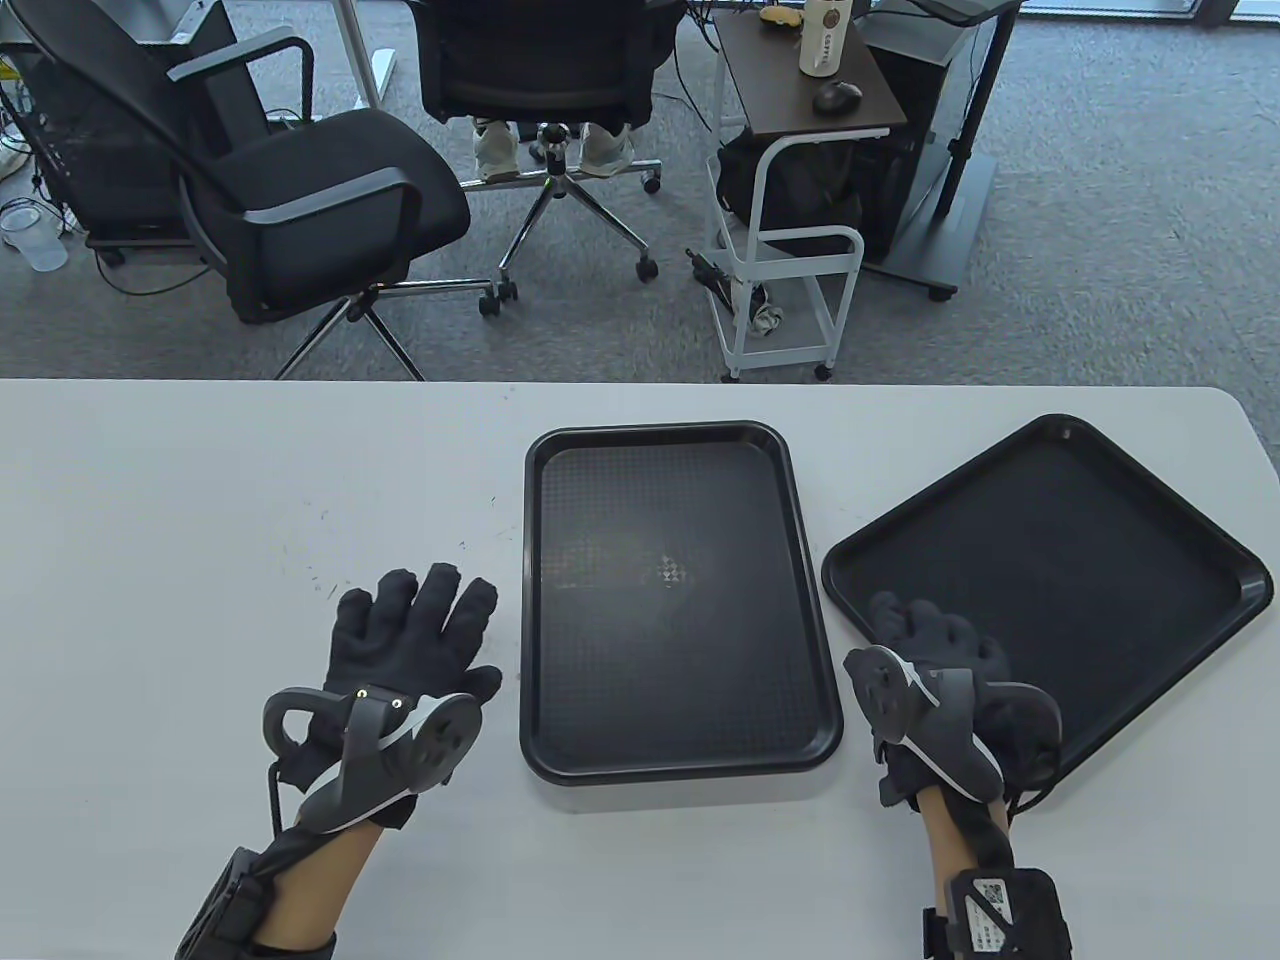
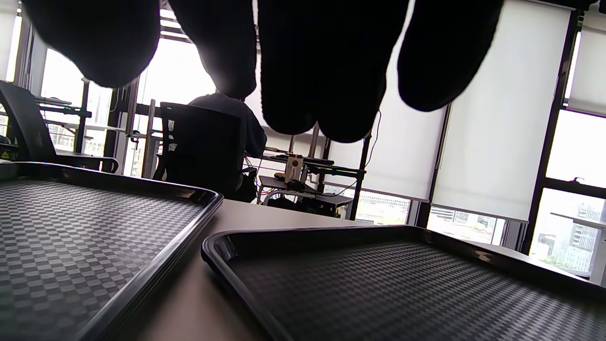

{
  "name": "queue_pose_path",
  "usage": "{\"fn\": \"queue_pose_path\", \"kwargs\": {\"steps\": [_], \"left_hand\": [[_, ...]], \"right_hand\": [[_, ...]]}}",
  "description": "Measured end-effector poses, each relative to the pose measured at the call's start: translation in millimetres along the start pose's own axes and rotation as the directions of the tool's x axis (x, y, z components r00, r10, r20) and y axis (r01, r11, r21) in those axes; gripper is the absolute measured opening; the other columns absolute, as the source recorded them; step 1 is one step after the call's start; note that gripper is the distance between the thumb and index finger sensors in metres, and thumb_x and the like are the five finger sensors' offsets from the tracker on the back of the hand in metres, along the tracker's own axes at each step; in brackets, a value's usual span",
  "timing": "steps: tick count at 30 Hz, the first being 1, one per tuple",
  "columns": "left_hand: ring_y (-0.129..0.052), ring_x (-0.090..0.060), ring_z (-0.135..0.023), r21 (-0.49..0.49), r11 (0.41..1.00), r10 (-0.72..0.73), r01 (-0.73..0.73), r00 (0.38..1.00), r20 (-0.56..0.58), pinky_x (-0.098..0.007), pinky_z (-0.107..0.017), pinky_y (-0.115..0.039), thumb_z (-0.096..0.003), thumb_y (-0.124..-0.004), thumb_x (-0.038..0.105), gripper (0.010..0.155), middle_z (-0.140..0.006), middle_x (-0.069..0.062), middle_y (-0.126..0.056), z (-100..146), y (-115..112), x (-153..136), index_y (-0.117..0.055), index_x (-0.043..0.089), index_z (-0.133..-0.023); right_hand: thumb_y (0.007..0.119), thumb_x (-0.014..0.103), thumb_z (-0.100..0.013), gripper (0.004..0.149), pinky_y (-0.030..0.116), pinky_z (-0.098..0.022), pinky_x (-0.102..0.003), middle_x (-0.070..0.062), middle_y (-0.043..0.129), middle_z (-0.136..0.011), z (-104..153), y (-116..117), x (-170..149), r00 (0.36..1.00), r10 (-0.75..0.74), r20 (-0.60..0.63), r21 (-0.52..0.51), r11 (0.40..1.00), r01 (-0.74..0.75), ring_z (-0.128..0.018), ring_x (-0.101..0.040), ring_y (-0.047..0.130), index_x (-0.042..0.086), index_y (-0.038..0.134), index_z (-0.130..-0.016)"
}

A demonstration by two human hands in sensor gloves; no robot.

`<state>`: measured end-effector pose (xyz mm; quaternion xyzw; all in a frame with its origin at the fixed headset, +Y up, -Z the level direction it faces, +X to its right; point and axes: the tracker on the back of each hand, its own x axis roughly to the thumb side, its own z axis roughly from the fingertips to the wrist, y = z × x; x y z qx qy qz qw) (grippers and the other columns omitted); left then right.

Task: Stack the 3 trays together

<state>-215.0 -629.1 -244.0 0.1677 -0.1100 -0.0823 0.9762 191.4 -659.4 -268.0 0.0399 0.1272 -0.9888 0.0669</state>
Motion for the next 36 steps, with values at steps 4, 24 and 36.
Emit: {"fn": "queue_pose_path", "kwargs": {"steps": [4,24,36], "left_hand": [[-0.071,-0.038,-0.111,-0.015,1.000,0.027,-0.028,0.999,-0.032,-0.061,-0.081,-0.053,-0.0400,-0.080,0.062,0.078,-0.121,0.003,-0.067,8.9,-16.8,-8.8,-0.059,0.041,-0.112],[-0.073,-0.038,-0.110,-0.083,0.994,0.067,-0.070,0.997,-0.038,-0.061,-0.080,-0.054,-0.0396,-0.080,0.062,0.078,-0.120,0.003,-0.068,11.6,-40.8,-19.4,-0.059,0.040,-0.111],[-0.073,-0.038,-0.110,-0.062,0.995,0.079,-0.081,0.996,-0.038,-0.061,-0.080,-0.054,-0.0398,-0.080,0.062,0.078,-0.120,0.003,-0.068,12.5,-41.7,-21.9,-0.060,0.040,-0.111]], "right_hand": [[0.075,0.061,-0.041,0.061,0.077,-0.059,-0.056,-0.004,0.088,-0.098,0.4,0.2,-0.2,1.000,0.002,-0.002,0.003,1.000,-0.002,-0.084,-0.032,0.093,0.035,0.069,-0.096],[0.075,0.061,-0.040,0.063,0.075,-0.060,-0.056,-0.006,0.082,-0.103,-4.6,49.4,-24.5,0.990,0.101,-0.095,0.188,0.979,-0.082,-0.088,-0.034,0.089,0.035,0.067,-0.097],[0.076,0.057,-0.042,0.066,0.076,-0.060,-0.055,-0.008,0.078,-0.104,-1.1,99.9,-46.7,0.964,0.206,-0.167,0.452,0.885,-0.111,-0.088,-0.034,0.088,0.030,0.062,-0.100]]}}
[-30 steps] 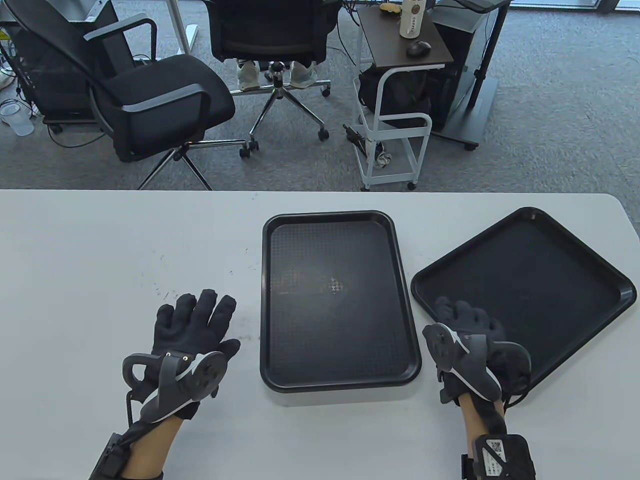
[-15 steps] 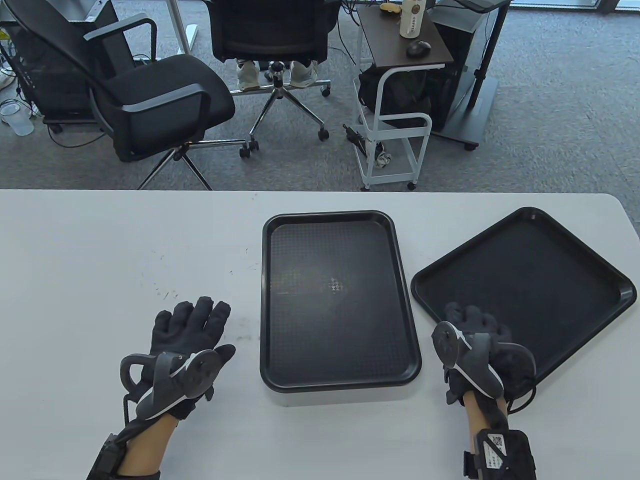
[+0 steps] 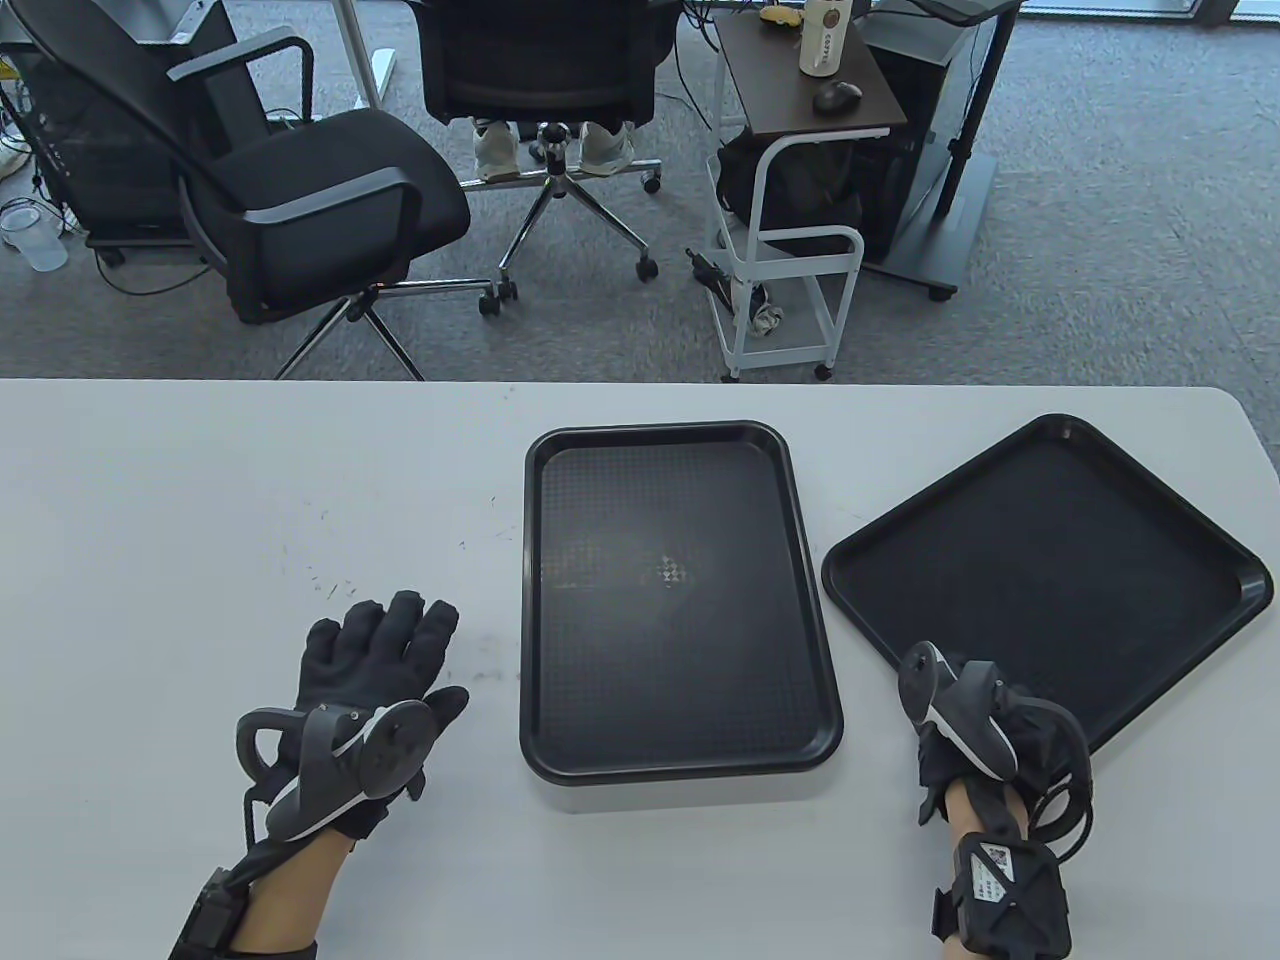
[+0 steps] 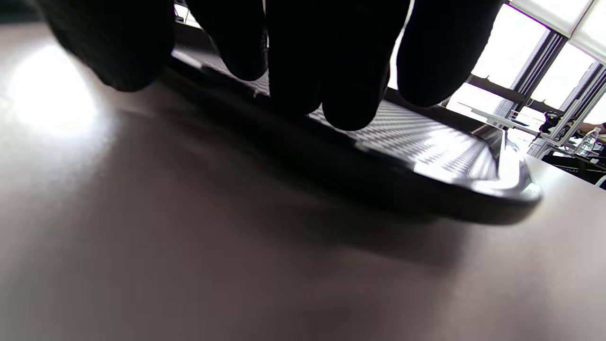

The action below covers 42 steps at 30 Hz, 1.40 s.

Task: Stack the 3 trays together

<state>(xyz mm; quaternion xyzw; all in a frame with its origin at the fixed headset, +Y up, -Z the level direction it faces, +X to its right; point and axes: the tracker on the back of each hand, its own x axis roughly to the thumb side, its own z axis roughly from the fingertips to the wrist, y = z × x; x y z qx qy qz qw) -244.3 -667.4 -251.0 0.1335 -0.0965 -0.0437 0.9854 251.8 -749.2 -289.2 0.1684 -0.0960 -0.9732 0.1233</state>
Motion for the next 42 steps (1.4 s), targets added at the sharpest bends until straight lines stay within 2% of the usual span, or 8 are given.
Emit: {"fn": "queue_pose_path", "kwargs": {"steps": [4,10,14,18,23,29,35,42], "left_hand": [[-0.073,-0.037,-0.110,0.001,1.000,0.000,0.000,1.000,0.004,-0.061,-0.080,-0.054,-0.0397,-0.080,0.062,0.078,-0.120,0.003,-0.069,0.3,-0.1,-0.1,-0.060,0.040,-0.111],[-0.074,-0.037,-0.110,-0.006,1.000,0.002,-0.001,1.000,0.009,-0.061,-0.080,-0.054,-0.0397,-0.080,0.062,0.077,-0.119,0.003,-0.069,0.7,-0.1,0.4,-0.060,0.040,-0.111],[-0.074,-0.037,-0.109,-0.006,1.000,0.002,-0.002,1.000,0.008,-0.061,-0.080,-0.054,-0.0398,-0.080,0.062,0.077,-0.119,0.003,-0.070,1.1,0.3,0.1,-0.060,0.040,-0.111],[-0.074,-0.037,-0.110,-0.001,1.000,0.006,-0.006,1.000,0.003,-0.060,-0.080,-0.054,-0.0398,-0.080,0.061,0.077,-0.119,0.003,-0.069,1.6,0.9,-0.2,-0.060,0.040,-0.111],[-0.073,-0.037,-0.110,0.008,1.000,0.004,-0.004,1.000,0.006,-0.061,-0.080,-0.054,-0.0398,-0.080,0.061,0.077,-0.119,0.003,-0.069,1.9,1.3,-0.1,-0.060,0.039,-0.111],[-0.073,-0.037,-0.110,0.027,1.000,0.007,-0.007,1.000,0.009,-0.061,-0.081,-0.053,-0.0399,-0.080,0.061,0.077,-0.120,0.003,-0.069,3.2,2.7,-0.6,-0.060,0.040,-0.111],[-0.069,-0.036,-0.113,0.040,0.999,0.005,-0.005,1.000,0.011,-0.060,-0.081,-0.053,-0.0399,-0.080,0.061,0.077,-0.120,0.003,-0.067,3.8,3.7,-0.3,-0.060,0.039,-0.111],[-0.065,-0.035,-0.115,0.041,0.999,0.003,-0.004,1.000,0.014,-0.060,-0.081,-0.052,-0.0399,-0.080,0.062,0.077,-0.121,0.003,-0.066,5.2,3.8,-0.1,-0.060,0.040,-0.111]], "right_hand": [[0.080,0.054,-0.041,0.059,0.078,-0.058,-0.054,-0.008,0.080,-0.102,-0.2,-1.6,4.6,1.000,0.010,0.007,-0.032,0.999,-0.010,-0.084,-0.033,0.092,0.032,0.071,-0.095],[0.093,0.045,-0.037,0.046,0.091,-0.042,-0.043,-0.001,0.102,-0.075,3.4,-11.6,23.0,0.990,0.133,0.052,-0.160,0.979,-0.123,-0.059,-0.021,0.109,0.030,0.088,-0.080],[0.091,0.040,-0.037,0.049,0.091,-0.042,-0.043,-0.003,0.098,-0.076,7.2,-21.2,27.7,0.982,0.189,0.003,-0.208,0.961,-0.184,-0.058,-0.022,0.107,0.028,0.084,-0.083],[0.090,0.036,-0.037,0.050,0.090,-0.041,-0.040,-0.002,0.092,-0.075,11.5,-41.3,23.1,0.978,0.178,-0.110,-0.365,0.908,-0.206,-0.058,-0.021,0.100,0.027,0.076,-0.084],[0.102,0.041,-0.030,0.050,0.090,-0.035,-0.037,0.004,0.094,-0.065,19.3,-54.9,16.7,0.977,0.151,-0.152,-0.453,0.868,-0.205,-0.048,-0.016,0.099,0.033,0.079,-0.075],[0.102,0.041,-0.033,0.044,0.089,-0.036,-0.035,0.009,0.094,-0.064,33.1,-78.4,6.7,0.981,0.123,-0.153,-0.521,0.833,-0.186,-0.049,-0.015,0.099,0.042,0.080,-0.070],[0.103,0.040,-0.031,0.047,0.089,-0.040,-0.039,0.009,0.093,-0.068,61.0,-102.3,-19.6,0.992,-0.044,-0.119,-0.711,0.701,-0.054,-0.054,-0.016,0.098,0.042,0.081,-0.072],[0.103,0.041,-0.030,0.050,0.091,-0.041,-0.040,0.009,0.093,-0.069,82.8,-117.5,-9.9,0.998,-0.060,-0.005,-0.829,0.559,0.030,-0.054,-0.015,0.099,0.042,0.080,-0.074]]}}
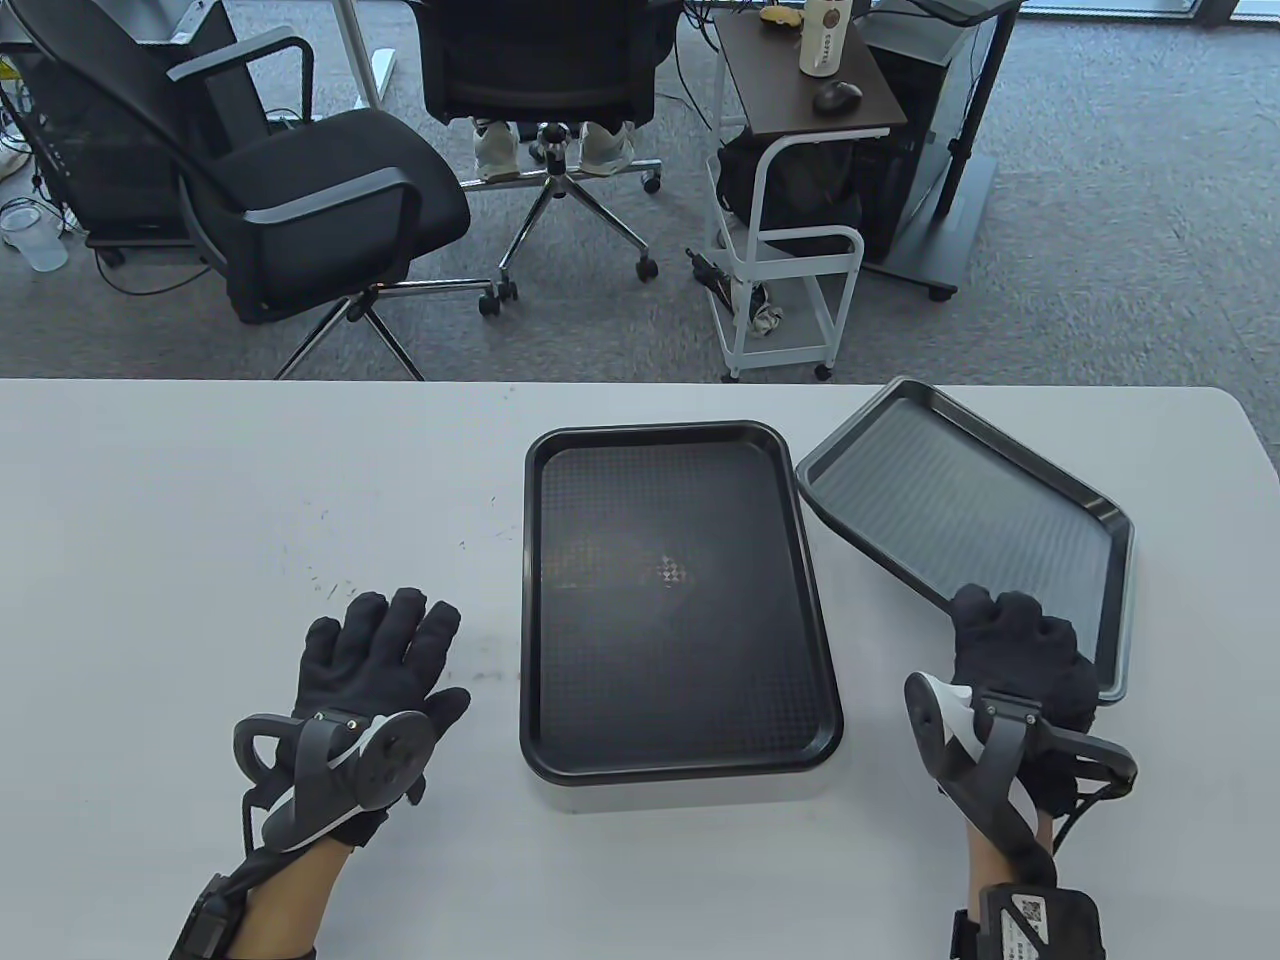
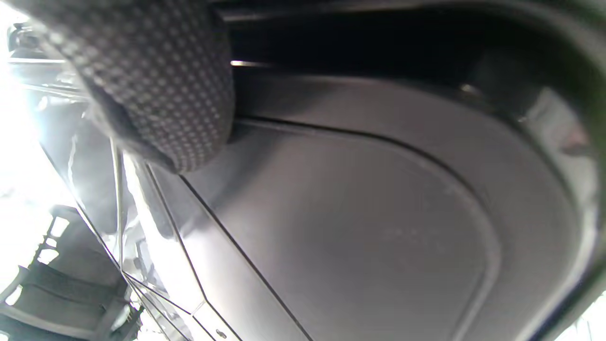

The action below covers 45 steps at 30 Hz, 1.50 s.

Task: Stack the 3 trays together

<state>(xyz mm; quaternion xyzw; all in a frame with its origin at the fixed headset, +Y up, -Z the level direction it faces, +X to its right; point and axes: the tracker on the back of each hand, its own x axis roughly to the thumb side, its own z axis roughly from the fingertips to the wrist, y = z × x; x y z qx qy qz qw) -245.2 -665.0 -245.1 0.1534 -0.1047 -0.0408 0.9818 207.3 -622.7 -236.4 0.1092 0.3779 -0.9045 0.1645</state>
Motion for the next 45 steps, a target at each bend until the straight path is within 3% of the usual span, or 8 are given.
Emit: {"fn": "queue_pose_path", "kwargs": {"steps": [8,19,30,45], "left_hand": [[-0.062,-0.034,-0.117,-0.005,1.000,0.001,-0.001,1.000,-0.002,-0.061,-0.081,-0.051,-0.0399,-0.080,0.062,0.077,-0.122,0.002,-0.065,0.4,0.7,0.1,-0.060,0.039,-0.111],[-0.062,-0.034,-0.117,-0.014,1.000,-0.005,0.005,1.000,-0.003,-0.061,-0.081,-0.051,-0.0399,-0.080,0.062,0.077,-0.122,0.003,-0.065,-0.4,1.8,1.1,-0.060,0.039,-0.111],[-0.062,-0.035,-0.117,-0.031,1.000,-0.004,0.004,1.000,-0.007,-0.061,-0.081,-0.051,-0.0399,-0.080,0.062,0.077,-0.122,0.002,-0.065,-1.1,1.6,0.8,-0.060,0.039,-0.111],[-0.062,-0.035,-0.117,-0.039,0.999,-0.002,0.001,1.000,-0.014,-0.061,-0.081,-0.051,-0.0398,-0.080,0.062,0.077,-0.122,0.003,-0.066,-2.1,2.4,-0.6,-0.061,0.040,-0.111]], "right_hand": [[0.102,0.043,-0.030,0.051,0.091,-0.041,-0.039,0.009,0.093,-0.070,0.8,-32.0,22.3,0.991,-0.084,0.101,-0.123,0.988,0.096,-0.055,-0.015,0.100,0.042,0.080,-0.075],[0.102,0.044,-0.029,0.052,0.092,-0.043,-0.040,0.010,0.093,-0.071,10.6,-54.1,57.1,0.945,-0.157,0.285,-0.167,0.963,0.211,-0.055,-0.014,0.100,0.043,0.079,-0.076],[0.102,0.044,-0.029,0.051,0.093,-0.042,-0.039,0.011,0.093,-0.070,24.4,-66.2,84.9,0.888,-0.179,0.424,-0.187,0.942,0.280,-0.055,-0.013,0.101,0.044,0.079,-0.075],[0.103,0.045,-0.029,0.050,0.094,-0.042,-0.039,0.011,0.093,-0.069,42.8,-61.6,114.8,0.811,-0.186,0.555,-0.145,0.938,0.315,-0.054,-0.013,0.102,0.044,0.079,-0.073]]}}
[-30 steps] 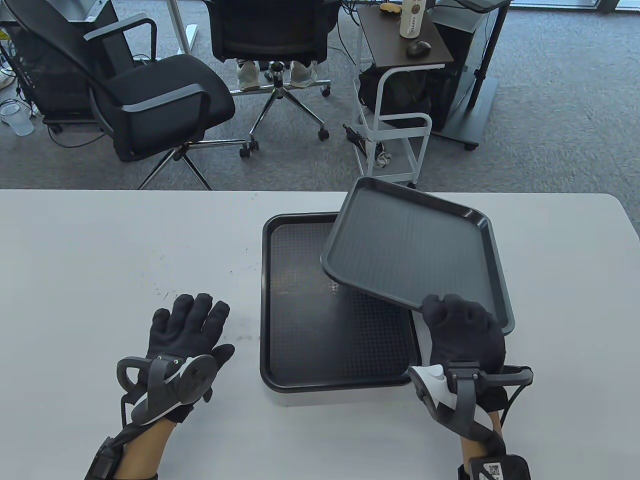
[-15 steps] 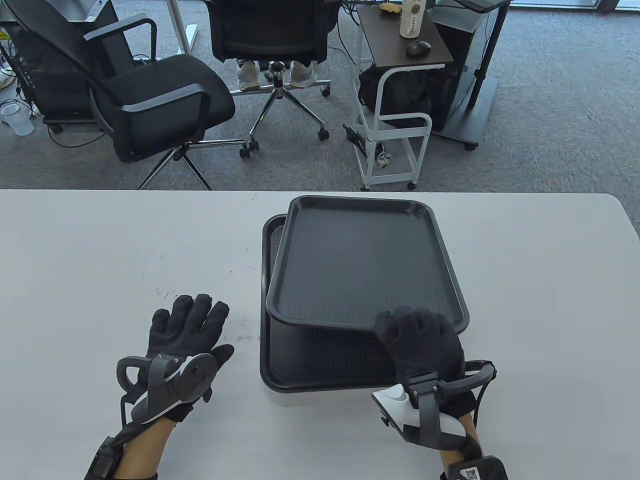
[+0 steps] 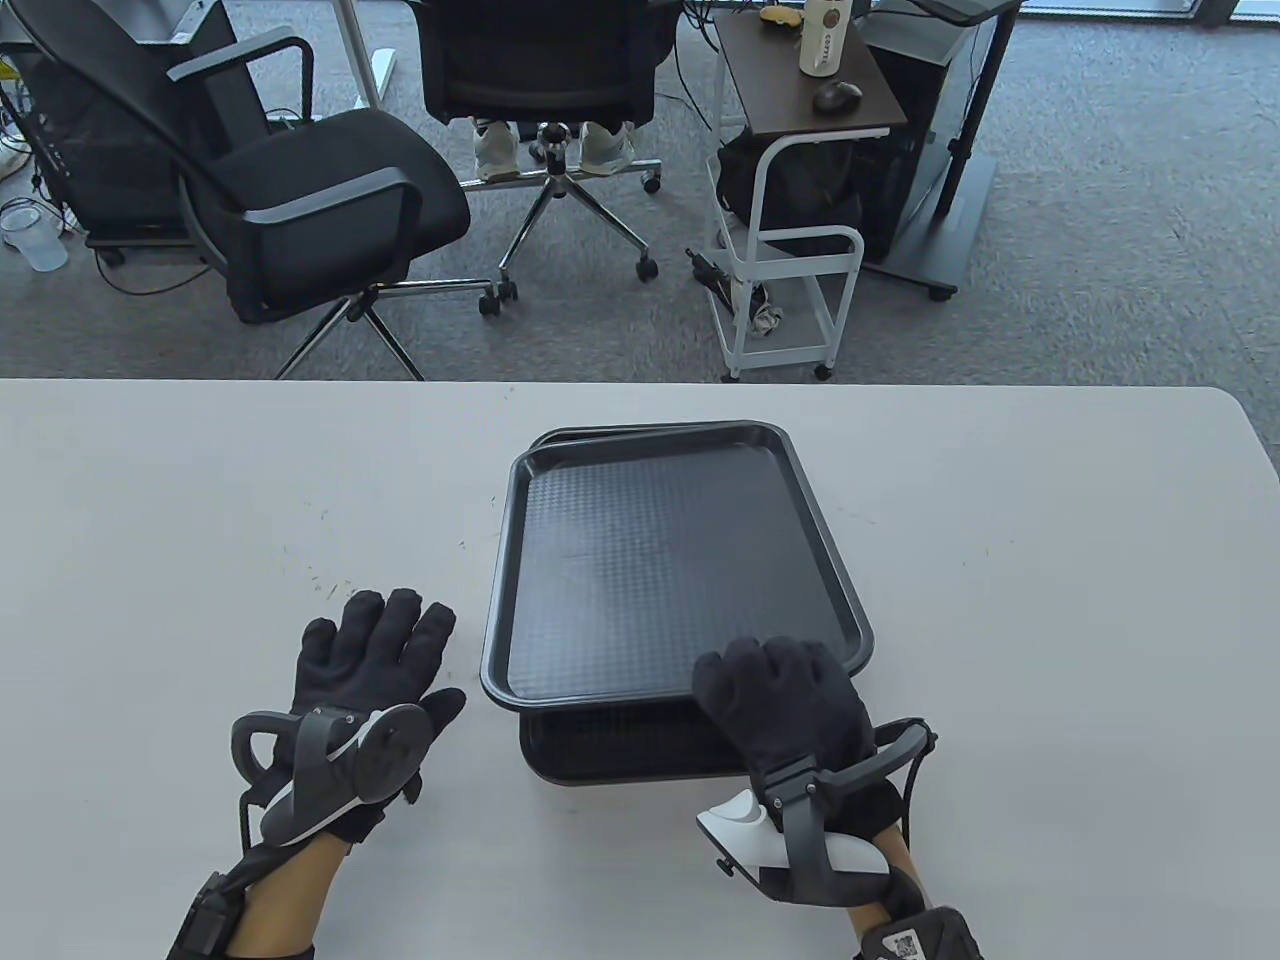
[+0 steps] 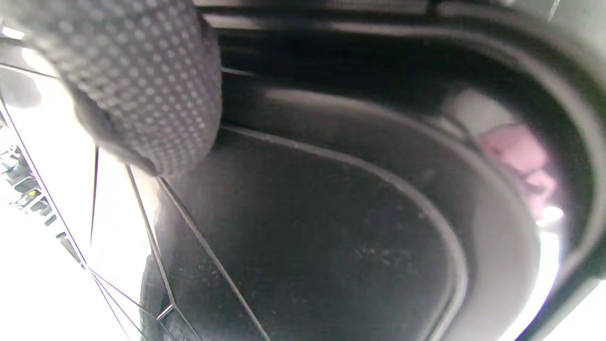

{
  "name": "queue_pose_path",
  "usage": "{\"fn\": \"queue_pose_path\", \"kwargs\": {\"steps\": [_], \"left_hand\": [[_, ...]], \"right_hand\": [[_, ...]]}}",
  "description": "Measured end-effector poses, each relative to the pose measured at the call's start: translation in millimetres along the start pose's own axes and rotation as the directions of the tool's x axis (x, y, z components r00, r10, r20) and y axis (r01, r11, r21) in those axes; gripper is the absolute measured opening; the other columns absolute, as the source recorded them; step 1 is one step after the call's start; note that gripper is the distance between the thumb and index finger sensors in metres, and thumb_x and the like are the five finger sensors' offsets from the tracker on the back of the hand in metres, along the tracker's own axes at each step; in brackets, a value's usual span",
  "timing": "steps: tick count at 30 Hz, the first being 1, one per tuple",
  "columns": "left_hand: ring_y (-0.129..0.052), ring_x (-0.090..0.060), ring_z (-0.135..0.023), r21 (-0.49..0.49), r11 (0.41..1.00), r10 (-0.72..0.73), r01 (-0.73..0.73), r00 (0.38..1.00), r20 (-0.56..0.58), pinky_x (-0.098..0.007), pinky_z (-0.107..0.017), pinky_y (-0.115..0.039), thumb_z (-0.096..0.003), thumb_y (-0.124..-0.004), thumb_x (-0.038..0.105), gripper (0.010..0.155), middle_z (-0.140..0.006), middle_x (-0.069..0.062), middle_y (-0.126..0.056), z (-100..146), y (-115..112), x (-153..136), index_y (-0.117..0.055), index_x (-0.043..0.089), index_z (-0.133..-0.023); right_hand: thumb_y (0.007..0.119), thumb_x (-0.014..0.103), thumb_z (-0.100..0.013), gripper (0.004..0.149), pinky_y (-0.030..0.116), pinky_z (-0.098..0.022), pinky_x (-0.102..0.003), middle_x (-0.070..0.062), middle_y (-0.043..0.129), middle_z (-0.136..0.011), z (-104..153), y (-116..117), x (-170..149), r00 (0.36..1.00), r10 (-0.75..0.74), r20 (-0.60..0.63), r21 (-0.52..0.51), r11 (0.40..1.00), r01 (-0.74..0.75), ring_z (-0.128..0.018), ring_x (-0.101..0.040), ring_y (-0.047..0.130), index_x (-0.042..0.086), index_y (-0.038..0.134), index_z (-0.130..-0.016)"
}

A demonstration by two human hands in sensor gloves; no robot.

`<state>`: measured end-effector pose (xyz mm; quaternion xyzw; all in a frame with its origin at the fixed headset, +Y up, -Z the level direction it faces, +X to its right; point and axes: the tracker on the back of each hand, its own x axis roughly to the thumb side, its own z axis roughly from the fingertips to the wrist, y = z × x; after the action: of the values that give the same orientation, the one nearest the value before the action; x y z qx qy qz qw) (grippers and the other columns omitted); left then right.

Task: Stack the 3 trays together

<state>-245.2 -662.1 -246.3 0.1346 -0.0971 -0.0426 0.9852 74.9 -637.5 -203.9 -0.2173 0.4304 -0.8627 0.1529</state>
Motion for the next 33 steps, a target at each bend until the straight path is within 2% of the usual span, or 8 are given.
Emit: {"fn": "queue_pose_path", "kwargs": {"steps": [8,13,21,25,33], "left_hand": [[-0.063,-0.035,-0.116,-0.007,1.000,0.003,-0.003,1.000,0.002,-0.061,-0.081,-0.051,-0.0398,-0.080,0.062,0.077,-0.121,0.003,-0.066,-0.6,-0.2,0.0,-0.061,0.040,-0.111],[-0.063,-0.035,-0.116,-0.019,1.000,0.003,-0.003,1.000,0.002,-0.061,-0.081,-0.051,-0.0399,-0.080,0.061,0.077,-0.121,0.003,-0.066,-0.6,-0.7,0.3,-0.061,0.039,-0.111],[-0.064,-0.035,-0.116,-0.030,1.000,0.004,-0.004,1.000,0.002,-0.061,-0.081,-0.051,-0.0399,-0.080,0.061,0.077,-0.121,0.003,-0.067,-1.4,-0.8,0.0,-0.061,0.040,-0.111],[-0.064,-0.035,-0.116,-0.036,0.999,0.005,-0.005,1.000,0.003,-0.061,-0.081,-0.051,-0.0399,-0.080,0.061,0.077,-0.121,0.003,-0.066,-1.5,-0.7,-0.2,-0.061,0.039,-0.111],[-0.064,-0.035,-0.116,-0.042,0.999,0.009,-0.009,1.000,-0.002,-0.061,-0.081,-0.051,-0.0398,-0.080,0.061,0.077,-0.121,0.003,-0.067,-2.0,-0.9,-0.8,-0.061,0.040,-0.111]], "right_hand": [[0.103,0.046,-0.029,0.048,0.095,-0.040,-0.038,0.012,0.094,-0.068,2.9,10.2,1.0,1.000,-0.019,0.006,0.050,0.999,0.018,-0.052,-0.012,0.102,0.044,0.080,-0.071],[0.104,0.045,-0.029,0.045,0.095,-0.036,-0.036,0.012,0.095,-0.065,5.5,20.3,-4.0,0.994,-0.112,-0.013,0.124,0.986,0.113,-0.050,-0.012,0.103,0.043,0.082,-0.068],[0.103,0.046,-0.029,0.042,0.095,-0.036,-0.035,0.013,0.096,-0.063,6.0,28.3,-2.5,0.993,-0.116,0.028,0.203,0.973,0.108,-0.050,-0.012,0.104,0.044,0.083,-0.065],[0.103,0.046,-0.029,0.040,0.095,-0.036,-0.035,0.013,0.096,-0.063,6.7,34.5,-0.3,0.991,-0.127,0.046,0.284,0.953,0.109,-0.050,-0.012,0.104,0.043,0.083,-0.063],[0.102,0.048,-0.029,0.039,0.095,-0.036,-0.035,0.013,0.097,-0.063,8.2,41.7,3.2,0.989,-0.126,0.073,0.343,0.935,0.094,-0.050,-0.012,0.105,0.043,0.083,-0.063]]}}
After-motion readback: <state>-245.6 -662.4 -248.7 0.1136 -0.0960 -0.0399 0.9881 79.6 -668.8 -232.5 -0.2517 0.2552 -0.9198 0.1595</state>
